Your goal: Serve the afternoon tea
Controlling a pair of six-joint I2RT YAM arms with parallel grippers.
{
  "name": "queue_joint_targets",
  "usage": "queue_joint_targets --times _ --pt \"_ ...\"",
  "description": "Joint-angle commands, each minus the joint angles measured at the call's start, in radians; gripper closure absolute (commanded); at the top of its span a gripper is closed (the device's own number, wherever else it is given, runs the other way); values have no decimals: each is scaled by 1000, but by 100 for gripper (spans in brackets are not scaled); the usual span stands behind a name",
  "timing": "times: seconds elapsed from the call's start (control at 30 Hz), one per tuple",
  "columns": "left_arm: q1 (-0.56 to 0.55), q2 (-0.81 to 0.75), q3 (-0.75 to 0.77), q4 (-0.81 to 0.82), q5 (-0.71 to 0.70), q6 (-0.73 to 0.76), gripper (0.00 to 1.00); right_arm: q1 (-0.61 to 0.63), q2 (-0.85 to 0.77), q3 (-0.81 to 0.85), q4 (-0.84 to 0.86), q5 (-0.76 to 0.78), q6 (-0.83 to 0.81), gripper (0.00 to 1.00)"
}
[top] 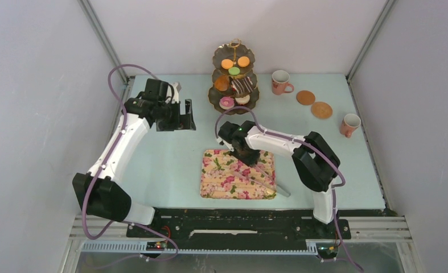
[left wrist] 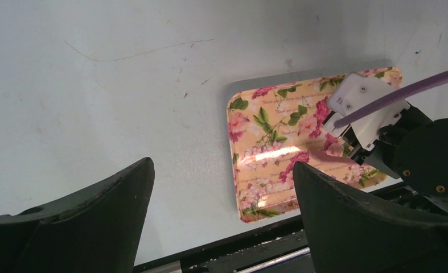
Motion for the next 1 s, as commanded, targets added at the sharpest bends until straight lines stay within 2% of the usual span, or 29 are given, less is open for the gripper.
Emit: queue_joint_targets --times 0.0,0.17,0.3,0.4,0.5,0.6,0.7,0.83,0.97 --pt "5 -46 -13 -8 -34 36 2 -13 15 43 -3 -20 -23 77" --pt "6 -46 -18 -9 -47 43 2 -57 -34 98 -4 -20 23 62" --pt "6 -44 -14 -7 -51 50 2 -180 -228 61 120 -51 126 45" --pt "7 -37 -19 1 -34 50 2 -302 -326 7 225 -33 203 42" --pt "6 -31 -24 10 -16 50 2 -460 -342 -19 303 49 355 44" --pt "6 -28 -25 13 -9 55 2 -612 -248 27 344 72 476 50" --pt "6 -33 -29 17 -8 61 2 -720 -98 178 314 72 524 55" --pt "7 -54 -53 13 -17 74 2 -796 95 430 278 62 520 58" --pt "7 -71 -80 -2 -75 82 2 -845 257 612 258 30 519 59"
